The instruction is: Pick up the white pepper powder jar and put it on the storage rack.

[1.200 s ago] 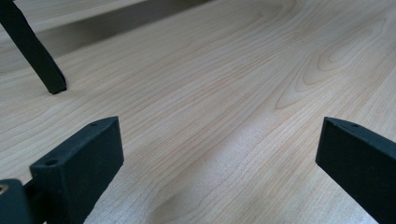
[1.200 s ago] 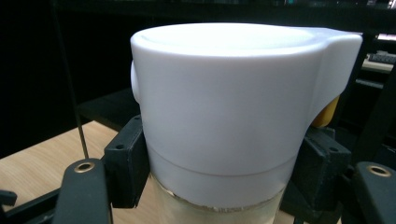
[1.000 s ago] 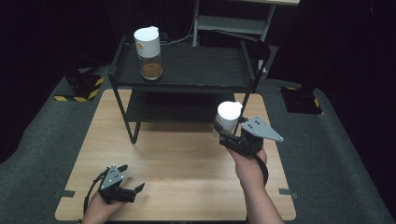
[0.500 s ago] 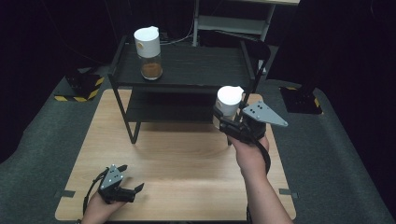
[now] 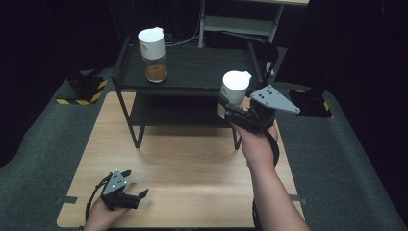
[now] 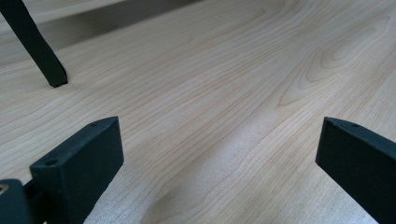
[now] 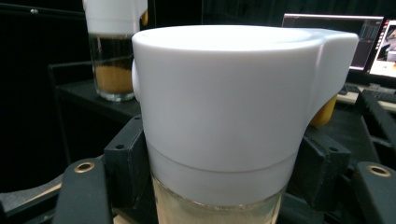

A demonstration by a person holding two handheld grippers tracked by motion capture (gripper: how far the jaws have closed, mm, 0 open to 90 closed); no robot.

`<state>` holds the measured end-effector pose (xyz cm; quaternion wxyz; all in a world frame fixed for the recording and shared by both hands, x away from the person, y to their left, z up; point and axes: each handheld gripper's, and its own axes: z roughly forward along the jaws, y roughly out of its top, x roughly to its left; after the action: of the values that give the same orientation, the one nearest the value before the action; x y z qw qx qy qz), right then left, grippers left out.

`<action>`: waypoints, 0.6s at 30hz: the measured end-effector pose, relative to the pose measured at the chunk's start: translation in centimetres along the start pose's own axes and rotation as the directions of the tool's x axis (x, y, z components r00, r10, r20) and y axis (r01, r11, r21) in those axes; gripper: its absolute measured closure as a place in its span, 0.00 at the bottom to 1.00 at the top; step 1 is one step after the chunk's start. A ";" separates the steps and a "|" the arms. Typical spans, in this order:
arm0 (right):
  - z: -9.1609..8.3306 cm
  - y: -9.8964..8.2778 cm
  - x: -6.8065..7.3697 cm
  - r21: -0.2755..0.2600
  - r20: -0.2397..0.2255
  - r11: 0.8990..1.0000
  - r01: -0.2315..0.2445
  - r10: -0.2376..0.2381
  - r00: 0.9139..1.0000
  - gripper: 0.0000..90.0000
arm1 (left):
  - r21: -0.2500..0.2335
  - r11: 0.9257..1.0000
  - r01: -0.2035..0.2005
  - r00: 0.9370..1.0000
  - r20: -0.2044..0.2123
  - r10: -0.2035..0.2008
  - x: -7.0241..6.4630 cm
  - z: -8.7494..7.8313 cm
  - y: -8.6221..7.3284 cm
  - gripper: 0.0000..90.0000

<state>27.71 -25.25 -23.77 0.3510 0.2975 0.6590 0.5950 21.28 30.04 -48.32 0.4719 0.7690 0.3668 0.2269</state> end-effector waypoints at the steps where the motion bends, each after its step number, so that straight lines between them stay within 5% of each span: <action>1: 0.1 0.3 0.0 -0.003 0.002 1.000 0.000 0.000 1.000 0.34 | 0.000 1.000 -0.003 1.000 0.000 0.003 0.0 0.0 0.0 0.01; 18: 2.2 3.6 -0.3 -0.015 0.039 1.000 0.012 -0.012 0.999 0.34 | -0.001 1.000 -0.008 1.000 0.004 0.008 0.1 0.0 0.0 0.01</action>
<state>29.61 -23.84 -20.29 0.3698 0.3024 0.6490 0.5920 21.33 30.16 -48.31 0.4720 0.7708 0.3626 0.2272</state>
